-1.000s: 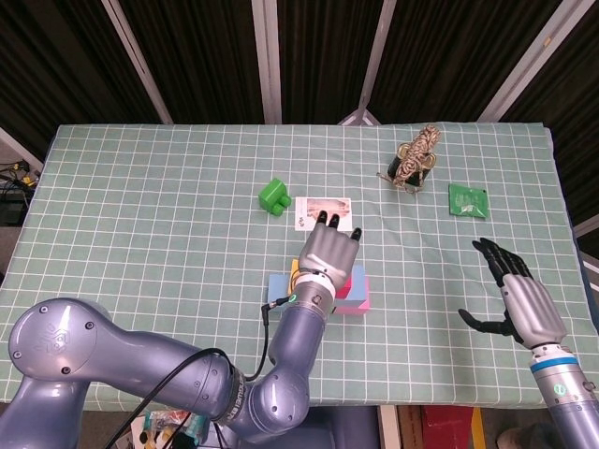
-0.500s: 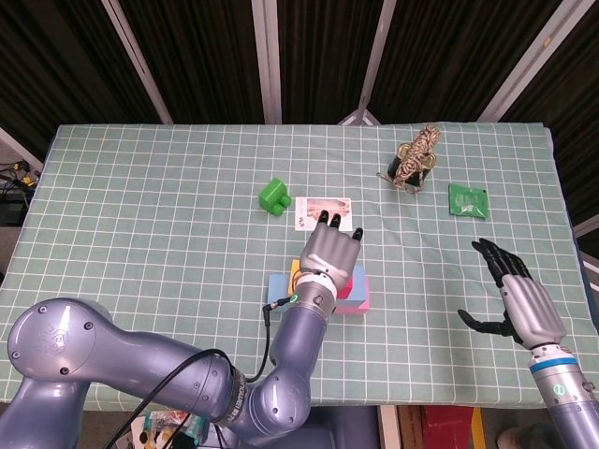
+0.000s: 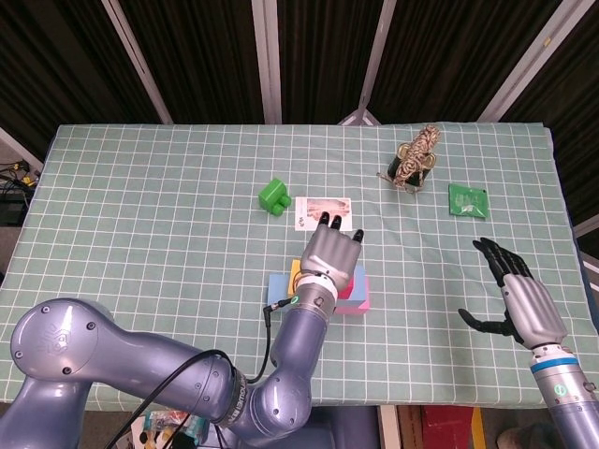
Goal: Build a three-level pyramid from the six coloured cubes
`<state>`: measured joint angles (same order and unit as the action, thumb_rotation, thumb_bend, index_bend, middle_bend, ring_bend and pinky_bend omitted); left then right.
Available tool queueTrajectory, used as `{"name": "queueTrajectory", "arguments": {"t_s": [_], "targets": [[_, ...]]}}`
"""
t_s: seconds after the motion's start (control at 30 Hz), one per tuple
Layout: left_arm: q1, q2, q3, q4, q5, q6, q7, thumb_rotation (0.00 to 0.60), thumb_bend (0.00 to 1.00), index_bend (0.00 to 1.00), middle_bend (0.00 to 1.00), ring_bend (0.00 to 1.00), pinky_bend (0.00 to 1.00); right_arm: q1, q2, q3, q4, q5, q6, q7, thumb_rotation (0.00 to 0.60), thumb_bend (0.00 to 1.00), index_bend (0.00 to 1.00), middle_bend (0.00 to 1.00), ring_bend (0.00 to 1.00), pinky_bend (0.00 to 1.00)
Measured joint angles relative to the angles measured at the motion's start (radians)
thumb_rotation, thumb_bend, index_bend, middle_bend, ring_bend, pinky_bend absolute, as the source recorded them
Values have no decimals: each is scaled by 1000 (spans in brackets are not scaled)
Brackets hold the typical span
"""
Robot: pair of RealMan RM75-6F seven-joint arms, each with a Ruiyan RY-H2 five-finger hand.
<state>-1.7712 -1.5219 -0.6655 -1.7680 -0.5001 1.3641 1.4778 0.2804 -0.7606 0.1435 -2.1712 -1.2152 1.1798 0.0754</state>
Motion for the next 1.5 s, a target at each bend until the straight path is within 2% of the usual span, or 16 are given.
{"name": "queueTrajectory", "arguments": {"t_s": [0.3, 1.17, 1.5], "targets": [[0, 0, -2, -3, 2, 3, 3, 600, 300, 0, 261, 0, 30, -43, 39, -14, -35, -15, 36, 3, 600, 263, 0, 0, 0, 0], [3, 4, -27, -11, -10, 12, -13, 600, 297, 0, 267, 0, 30, -17, 23, -10, -14, -26, 8, 16, 600, 263, 0, 0, 0, 0], [25, 22, -38, -29, 26, -3, -51, 600, 239, 0, 111, 0, 30, -16, 20, -10, -12, -24, 7, 13, 600, 263, 0, 0, 0, 0]]}}
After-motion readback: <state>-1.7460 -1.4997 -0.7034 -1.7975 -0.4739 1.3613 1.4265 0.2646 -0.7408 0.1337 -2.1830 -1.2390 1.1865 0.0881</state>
